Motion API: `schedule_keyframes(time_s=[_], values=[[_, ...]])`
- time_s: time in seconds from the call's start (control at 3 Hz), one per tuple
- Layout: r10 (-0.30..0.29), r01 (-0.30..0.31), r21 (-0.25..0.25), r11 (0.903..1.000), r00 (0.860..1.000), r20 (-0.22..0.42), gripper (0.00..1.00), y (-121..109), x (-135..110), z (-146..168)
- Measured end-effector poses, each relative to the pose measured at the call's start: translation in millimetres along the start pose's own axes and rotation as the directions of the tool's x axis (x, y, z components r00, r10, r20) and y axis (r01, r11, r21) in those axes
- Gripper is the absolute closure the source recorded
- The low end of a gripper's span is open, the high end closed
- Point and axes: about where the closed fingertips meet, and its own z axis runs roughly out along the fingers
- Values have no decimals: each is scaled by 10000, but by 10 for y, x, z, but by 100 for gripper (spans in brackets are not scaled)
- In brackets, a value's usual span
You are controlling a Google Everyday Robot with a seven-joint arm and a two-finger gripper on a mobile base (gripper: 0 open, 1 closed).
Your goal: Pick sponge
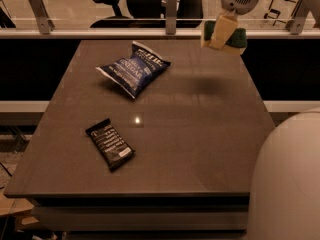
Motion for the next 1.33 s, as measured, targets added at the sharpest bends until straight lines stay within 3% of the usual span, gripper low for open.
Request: schedule_keyframes(time_s=[0.67, 1.33], values=[[-510, 496, 271, 9984, 9972, 545, 100, 39, -96, -347], [-716, 700, 198, 9973, 9930, 940, 100, 65, -104, -388]])
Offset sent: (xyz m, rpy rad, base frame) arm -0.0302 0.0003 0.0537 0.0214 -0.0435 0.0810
